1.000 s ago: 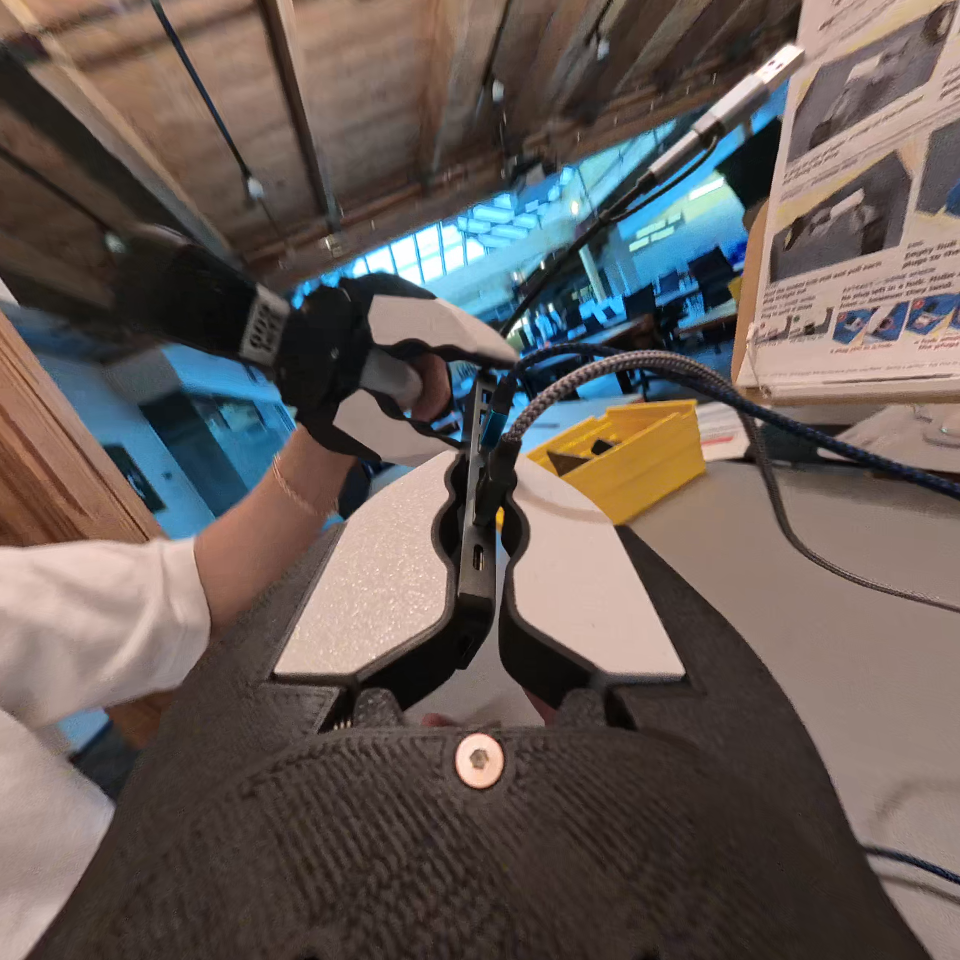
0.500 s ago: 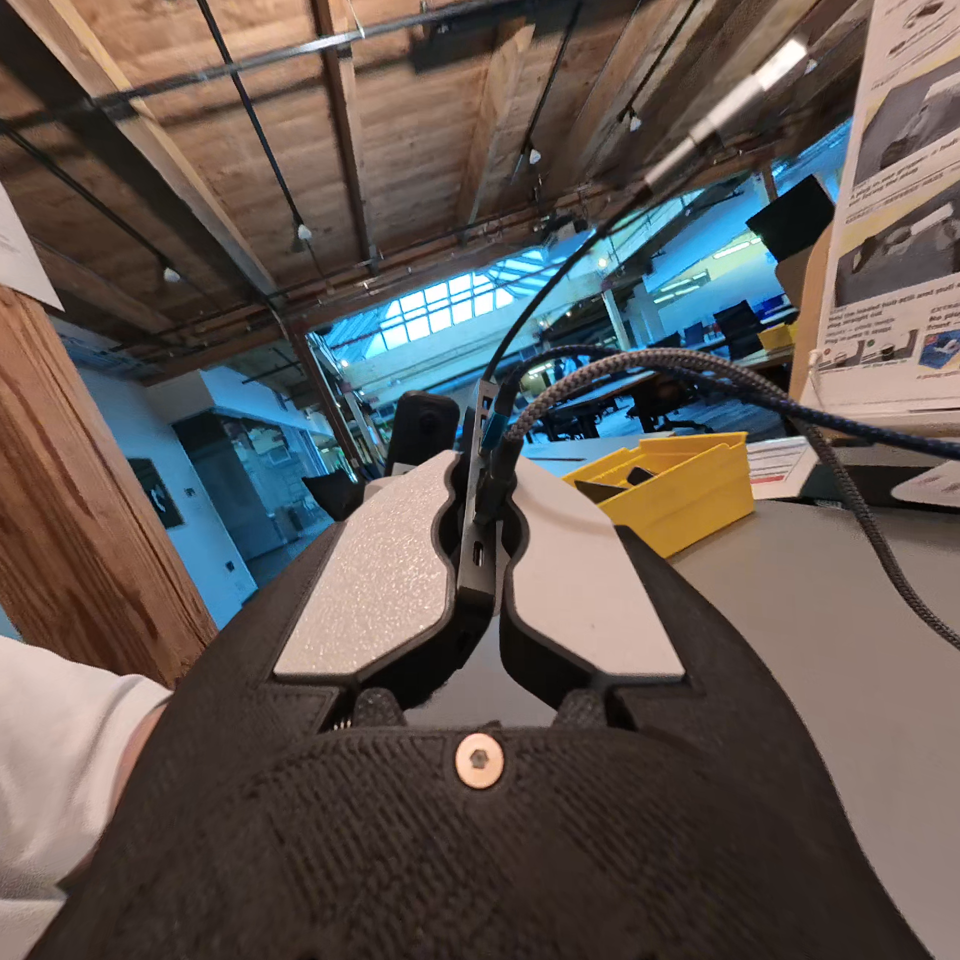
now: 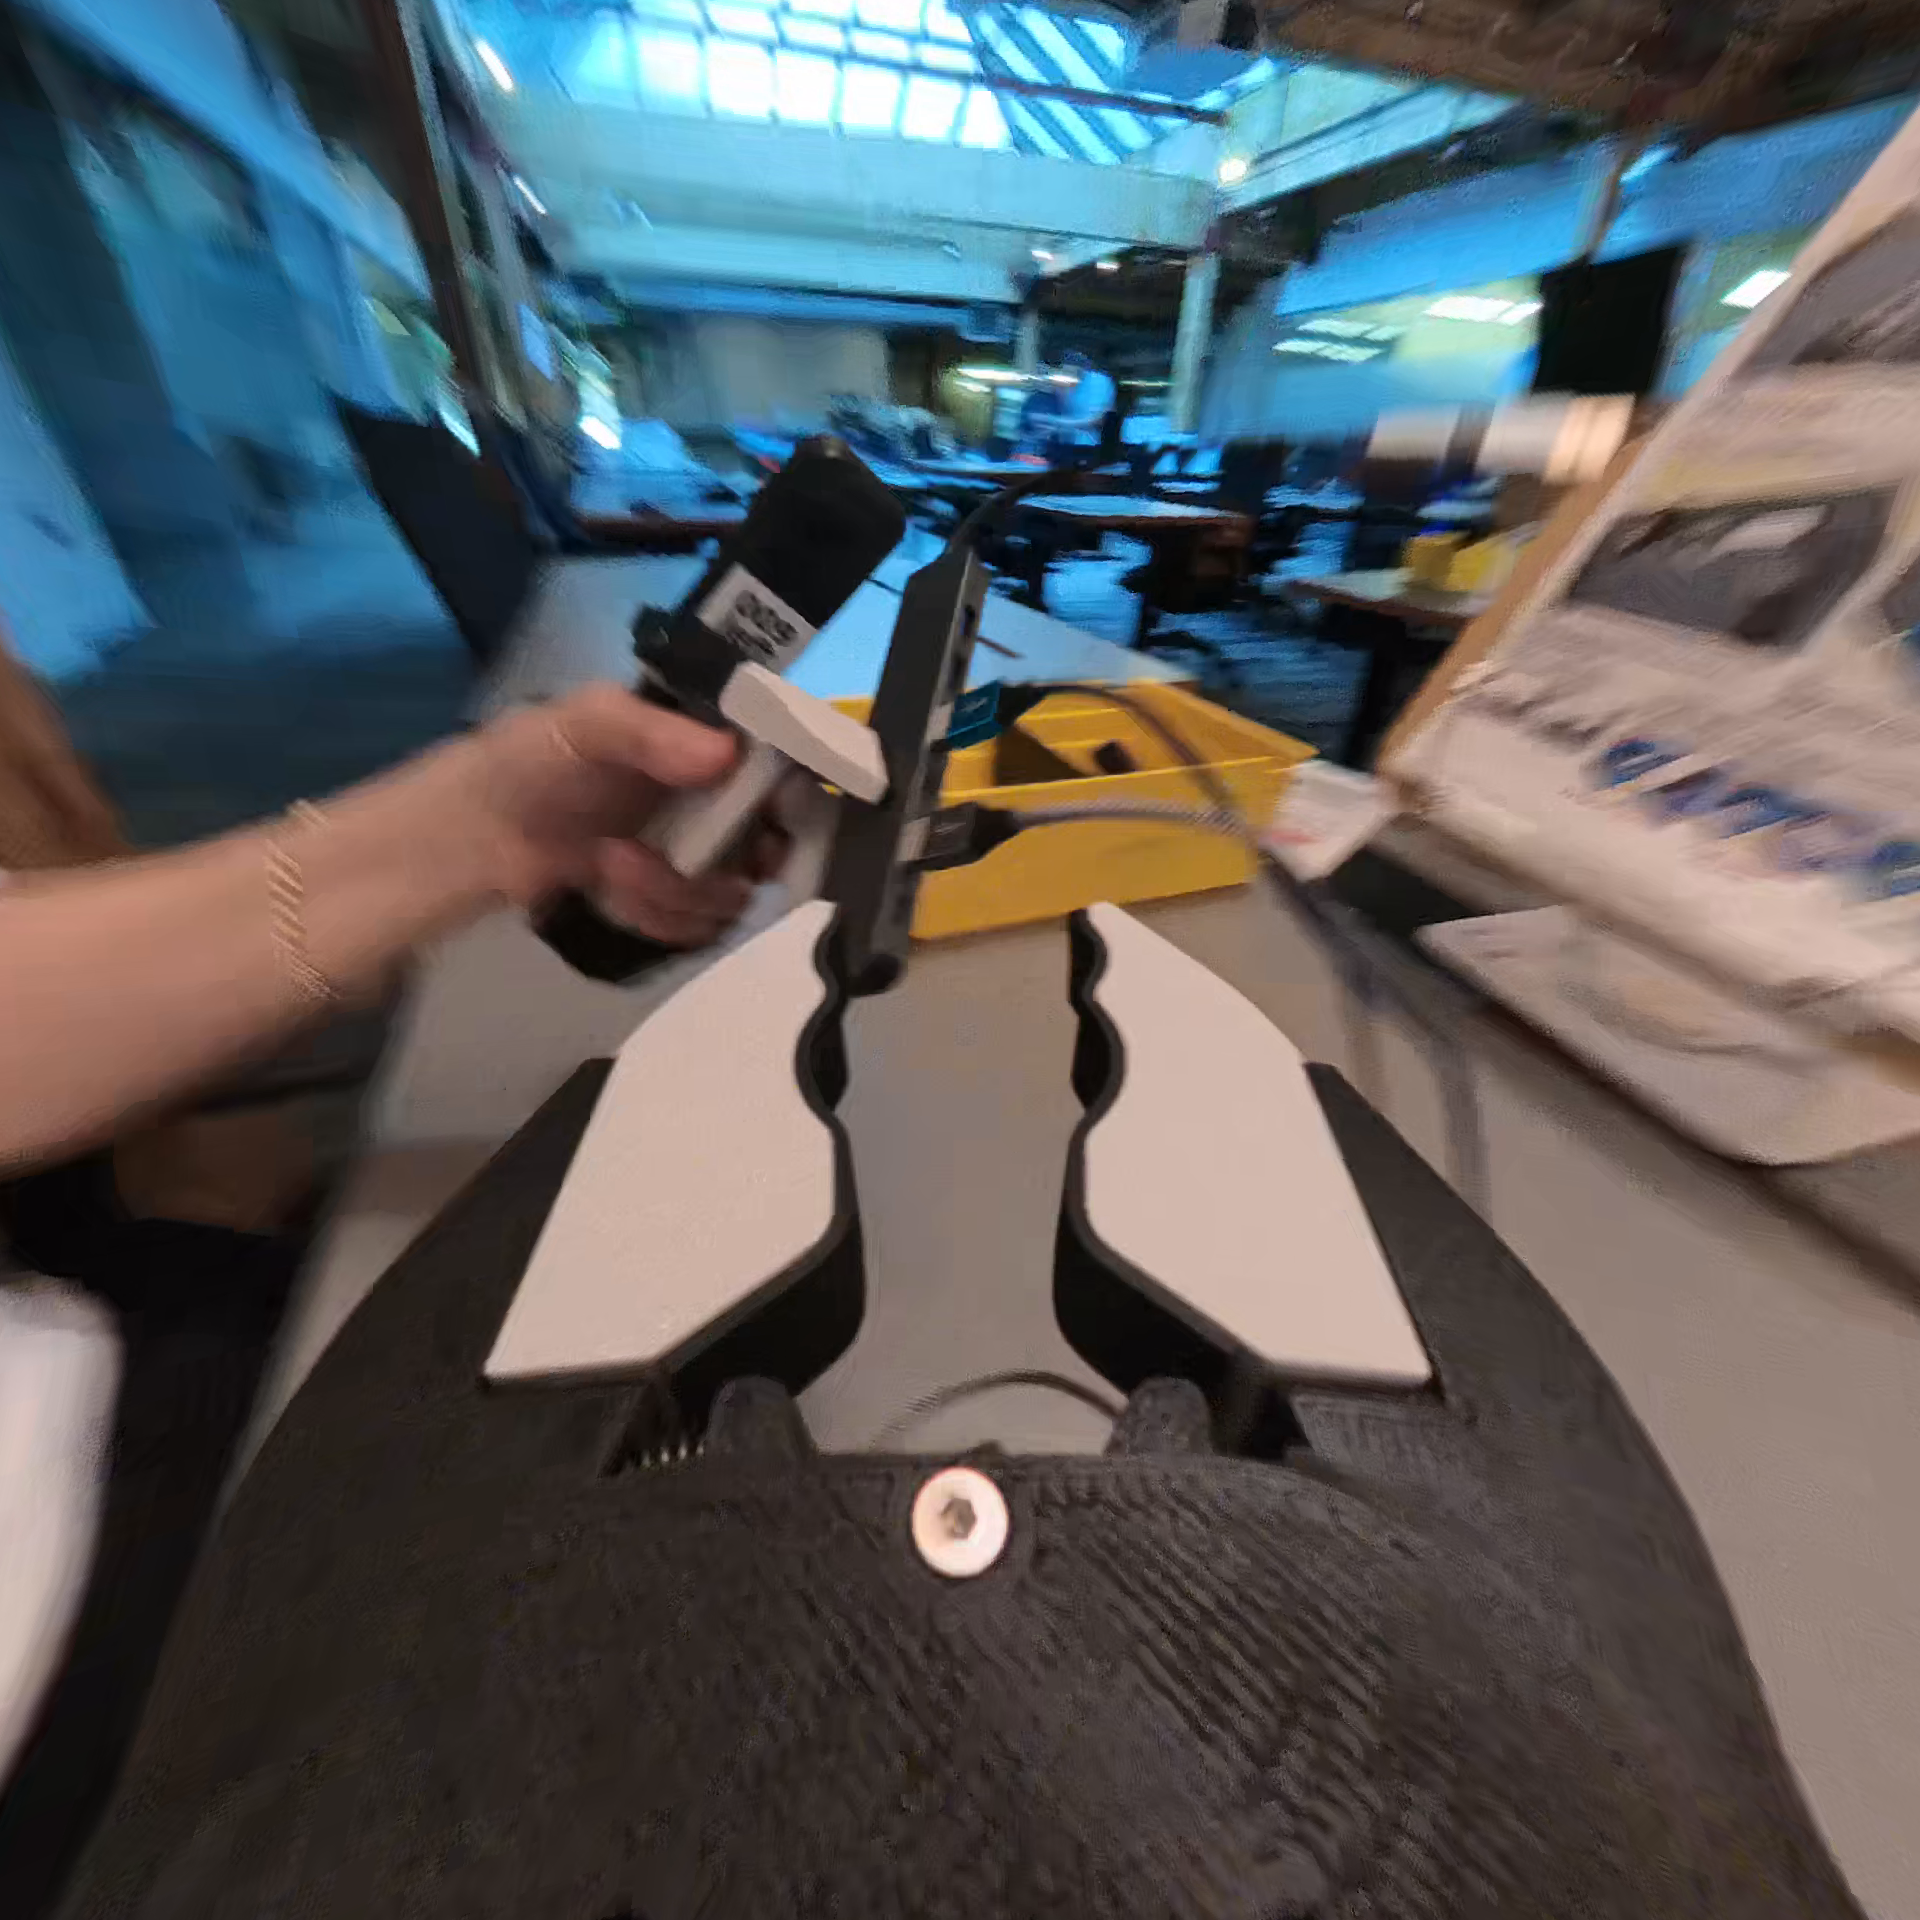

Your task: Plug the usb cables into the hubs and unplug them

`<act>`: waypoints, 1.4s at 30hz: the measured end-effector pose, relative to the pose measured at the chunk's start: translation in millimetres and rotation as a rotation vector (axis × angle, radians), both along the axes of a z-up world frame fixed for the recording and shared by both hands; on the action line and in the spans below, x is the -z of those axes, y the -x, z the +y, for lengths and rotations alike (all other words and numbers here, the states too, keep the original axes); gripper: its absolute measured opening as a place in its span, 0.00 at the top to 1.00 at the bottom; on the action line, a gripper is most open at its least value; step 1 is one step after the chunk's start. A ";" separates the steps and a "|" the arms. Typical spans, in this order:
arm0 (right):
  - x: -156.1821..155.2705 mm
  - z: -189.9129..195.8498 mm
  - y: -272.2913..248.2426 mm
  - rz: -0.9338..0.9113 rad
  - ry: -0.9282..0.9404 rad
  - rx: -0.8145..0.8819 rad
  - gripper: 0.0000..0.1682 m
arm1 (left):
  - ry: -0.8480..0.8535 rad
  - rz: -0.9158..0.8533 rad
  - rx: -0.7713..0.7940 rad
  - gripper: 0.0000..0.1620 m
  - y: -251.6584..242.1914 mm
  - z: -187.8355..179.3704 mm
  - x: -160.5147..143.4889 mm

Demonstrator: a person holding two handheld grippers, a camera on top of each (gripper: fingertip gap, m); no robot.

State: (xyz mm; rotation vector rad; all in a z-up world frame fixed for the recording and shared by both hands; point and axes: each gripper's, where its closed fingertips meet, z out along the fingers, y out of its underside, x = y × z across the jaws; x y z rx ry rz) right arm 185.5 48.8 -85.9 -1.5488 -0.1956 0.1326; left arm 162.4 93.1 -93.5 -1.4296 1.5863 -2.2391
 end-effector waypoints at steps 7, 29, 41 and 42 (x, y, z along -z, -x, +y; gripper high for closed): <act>2.8 -1.1 25.5 -0.538 -0.137 0.018 0.78 | -0.012 0.221 0.348 0.94 20.9 -10.2 15.0; 39.2 21.7 25.5 -0.622 0.105 0.058 0.91 | -0.114 0.017 0.131 0.65 -5.3 -15.7 21.1; 66.5 27.1 28.5 -0.814 0.253 0.059 0.91 | 0.215 0.332 0.310 0.94 -4.5 -19.2 46.4; 69.9 28.1 27.0 -0.805 0.256 0.061 0.91 | 0.204 0.346 0.302 0.94 -6.2 -18.3 49.9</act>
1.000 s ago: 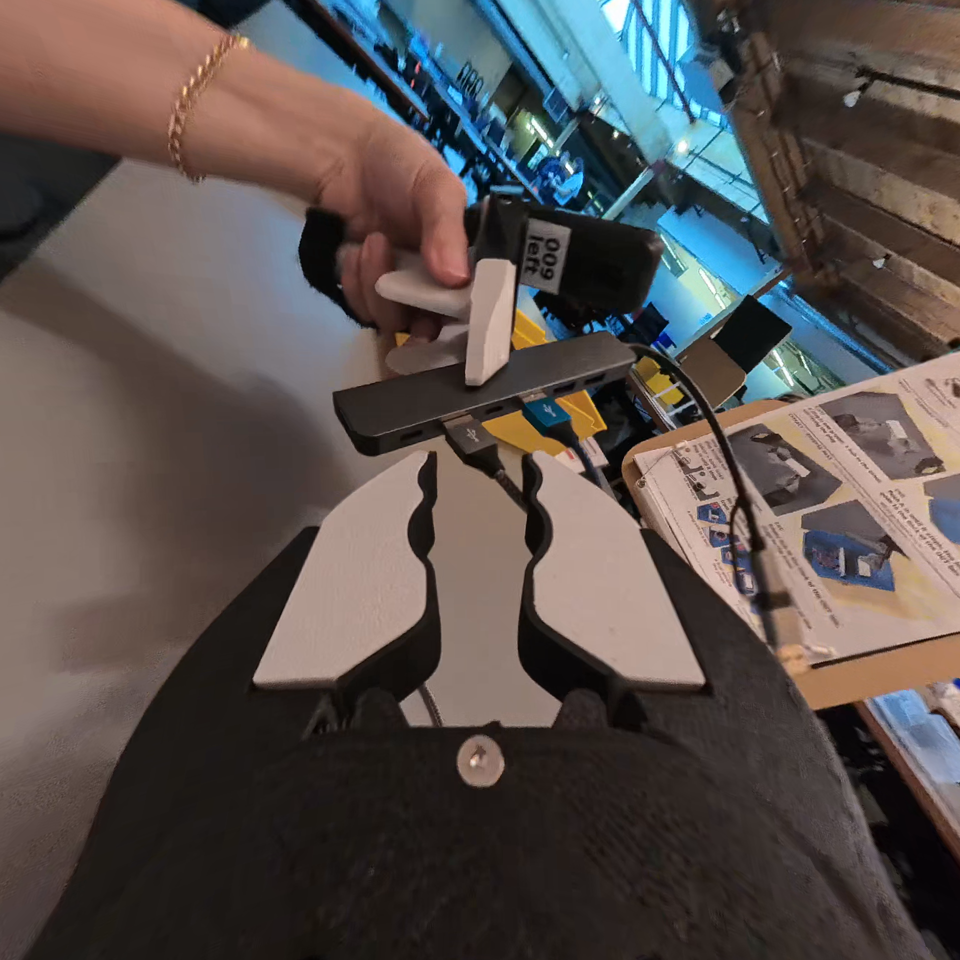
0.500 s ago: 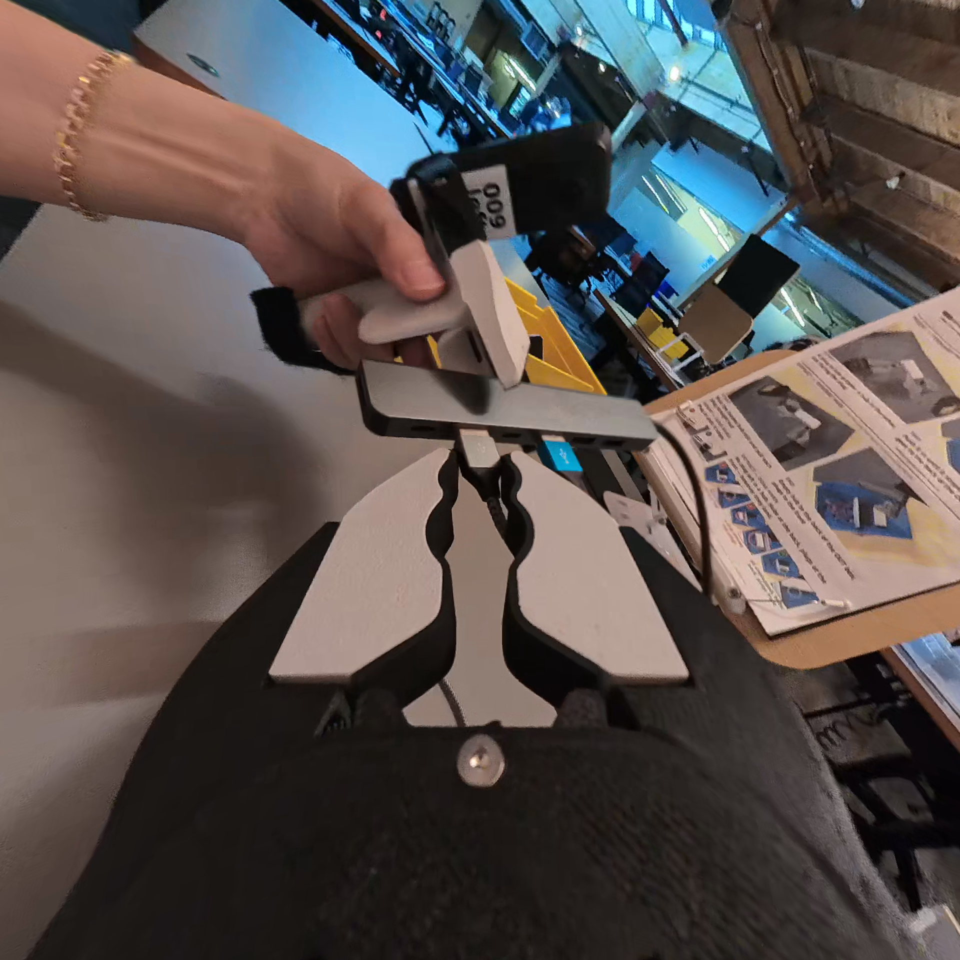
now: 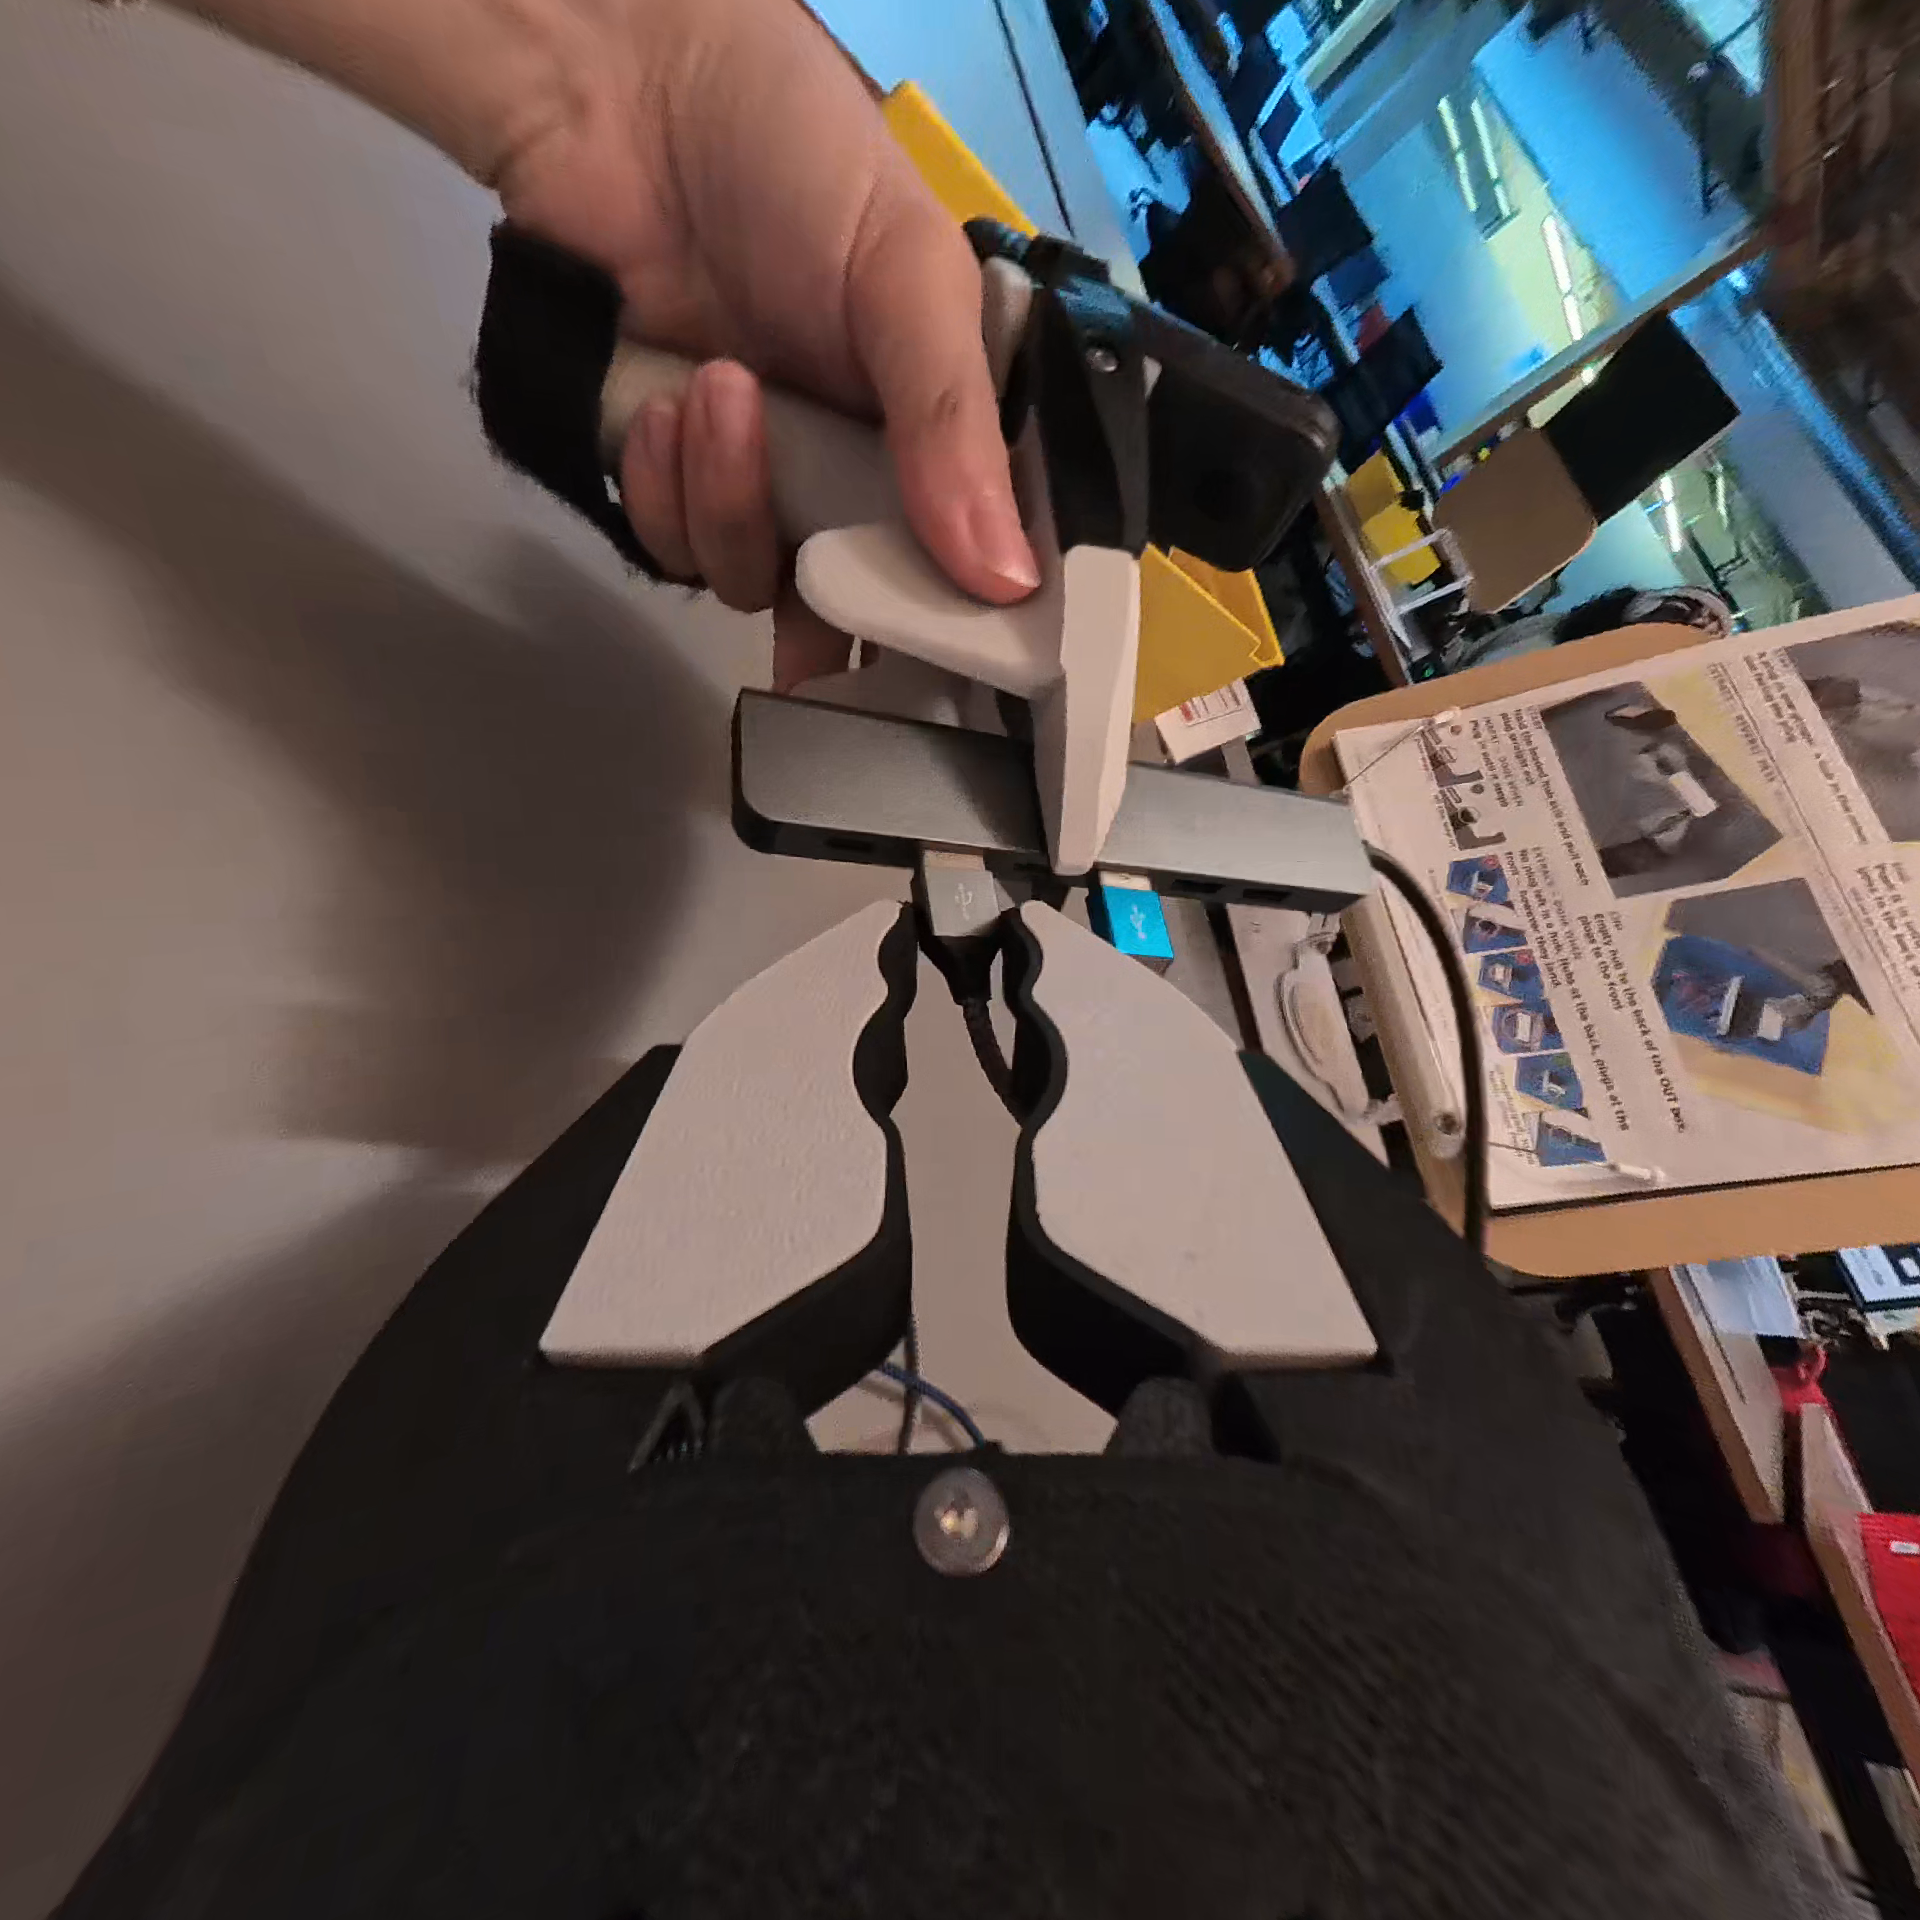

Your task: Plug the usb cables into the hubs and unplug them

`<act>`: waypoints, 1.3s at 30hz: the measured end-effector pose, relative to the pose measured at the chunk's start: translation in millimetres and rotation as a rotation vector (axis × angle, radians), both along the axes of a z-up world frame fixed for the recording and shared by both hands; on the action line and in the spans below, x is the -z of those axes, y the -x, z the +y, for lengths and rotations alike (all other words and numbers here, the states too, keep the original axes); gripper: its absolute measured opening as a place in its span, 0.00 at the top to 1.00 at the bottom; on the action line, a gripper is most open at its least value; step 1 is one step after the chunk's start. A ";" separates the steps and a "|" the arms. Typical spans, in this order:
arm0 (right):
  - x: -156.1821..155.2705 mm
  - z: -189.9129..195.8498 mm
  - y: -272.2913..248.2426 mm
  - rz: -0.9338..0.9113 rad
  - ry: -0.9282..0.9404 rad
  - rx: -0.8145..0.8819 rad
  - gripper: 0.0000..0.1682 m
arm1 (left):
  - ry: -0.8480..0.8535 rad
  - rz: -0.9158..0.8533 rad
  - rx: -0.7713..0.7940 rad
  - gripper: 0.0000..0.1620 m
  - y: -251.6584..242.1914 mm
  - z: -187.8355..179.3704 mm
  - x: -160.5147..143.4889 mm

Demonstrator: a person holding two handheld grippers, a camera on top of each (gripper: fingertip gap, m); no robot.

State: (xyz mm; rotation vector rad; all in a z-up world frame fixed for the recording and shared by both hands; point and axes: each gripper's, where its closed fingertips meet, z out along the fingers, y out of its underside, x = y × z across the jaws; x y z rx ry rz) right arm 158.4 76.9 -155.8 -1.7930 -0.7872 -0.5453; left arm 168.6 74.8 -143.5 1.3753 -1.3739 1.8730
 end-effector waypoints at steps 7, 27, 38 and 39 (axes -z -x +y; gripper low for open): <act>-21.2 2.6 8.8 0.380 -0.165 -0.100 0.90 | 0.025 -0.045 0.012 0.94 -1.1 7.6 -10.0; -16.0 6.6 13.8 0.492 -0.146 -0.131 0.92 | 0.032 -0.105 0.124 0.93 7.9 12.0 -10.6; 3.1 18.9 15.0 0.474 -0.107 -0.067 0.92 | -0.002 0.091 0.105 0.94 10.2 27.2 10.3; 7.4 19.7 16.0 0.467 -0.079 -0.066 0.92 | -0.004 0.122 0.111 0.94 11.9 28.4 14.3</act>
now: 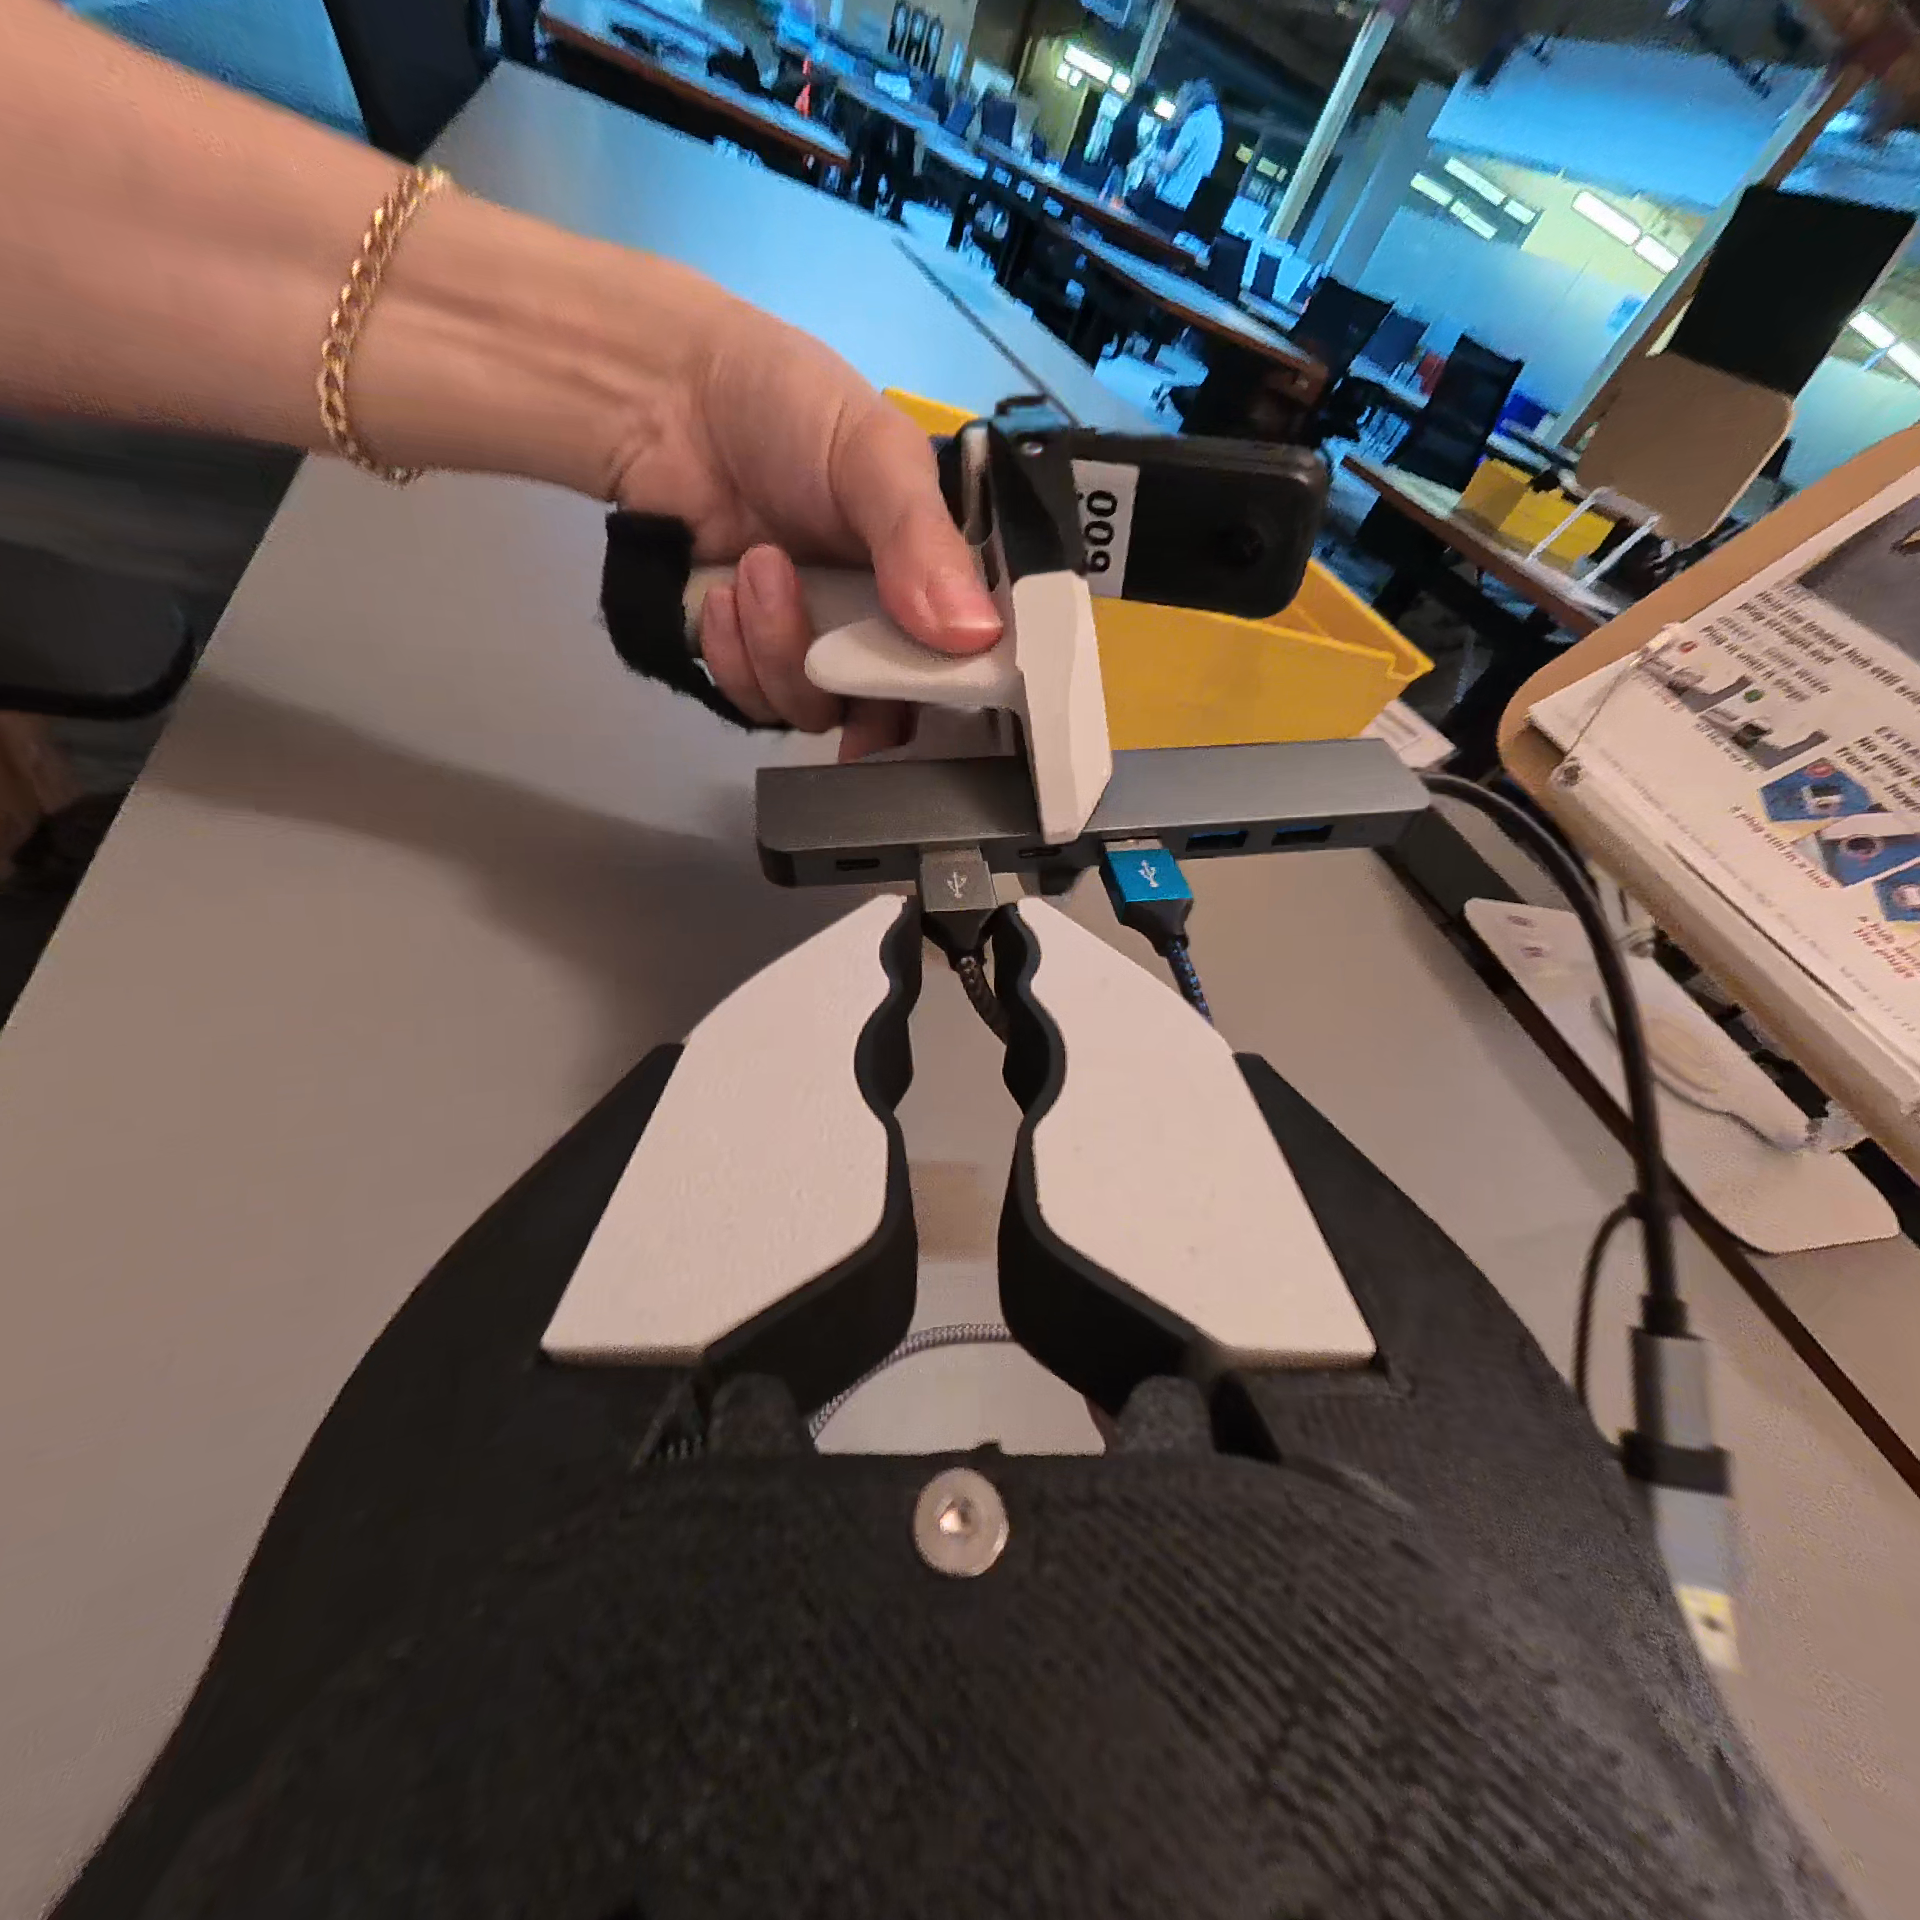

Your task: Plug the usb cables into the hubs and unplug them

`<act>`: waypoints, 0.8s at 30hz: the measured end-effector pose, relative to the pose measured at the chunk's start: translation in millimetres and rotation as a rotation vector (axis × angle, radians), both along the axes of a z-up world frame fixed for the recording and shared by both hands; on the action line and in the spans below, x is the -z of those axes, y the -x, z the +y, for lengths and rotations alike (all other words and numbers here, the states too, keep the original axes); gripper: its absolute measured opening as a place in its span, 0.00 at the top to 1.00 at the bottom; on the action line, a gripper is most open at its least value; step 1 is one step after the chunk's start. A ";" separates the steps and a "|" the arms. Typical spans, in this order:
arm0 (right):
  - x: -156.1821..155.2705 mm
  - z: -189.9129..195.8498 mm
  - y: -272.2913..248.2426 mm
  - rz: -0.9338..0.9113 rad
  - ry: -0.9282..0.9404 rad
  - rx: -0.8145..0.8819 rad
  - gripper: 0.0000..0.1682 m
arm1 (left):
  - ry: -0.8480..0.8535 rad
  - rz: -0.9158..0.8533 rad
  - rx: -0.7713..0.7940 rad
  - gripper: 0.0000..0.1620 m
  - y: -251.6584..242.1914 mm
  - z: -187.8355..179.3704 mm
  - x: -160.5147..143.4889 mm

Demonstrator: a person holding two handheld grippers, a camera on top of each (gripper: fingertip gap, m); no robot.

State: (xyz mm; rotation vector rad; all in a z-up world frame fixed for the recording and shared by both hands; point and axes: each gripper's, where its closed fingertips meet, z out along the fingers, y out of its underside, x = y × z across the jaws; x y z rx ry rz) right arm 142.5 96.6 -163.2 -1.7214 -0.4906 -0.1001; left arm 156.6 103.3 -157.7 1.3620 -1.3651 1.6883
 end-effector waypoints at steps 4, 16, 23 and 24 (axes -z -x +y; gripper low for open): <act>10.5 3.5 1.7 0.009 0.061 -0.001 0.92 | 0.054 0.088 0.014 0.94 3.6 5.2 11.5; 28.2 -17.8 1.9 -0.057 0.220 -0.109 0.94 | -0.045 0.119 0.157 0.94 15.0 -9.1 28.5; 16.3 -31.1 9.0 -0.129 0.204 -0.187 0.96 | -0.136 0.087 0.274 0.94 27.4 -20.8 15.4; 19.4 -35.8 5.9 -0.136 0.234 -0.192 0.96 | -0.176 0.076 0.308 0.94 32.3 -19.7 16.2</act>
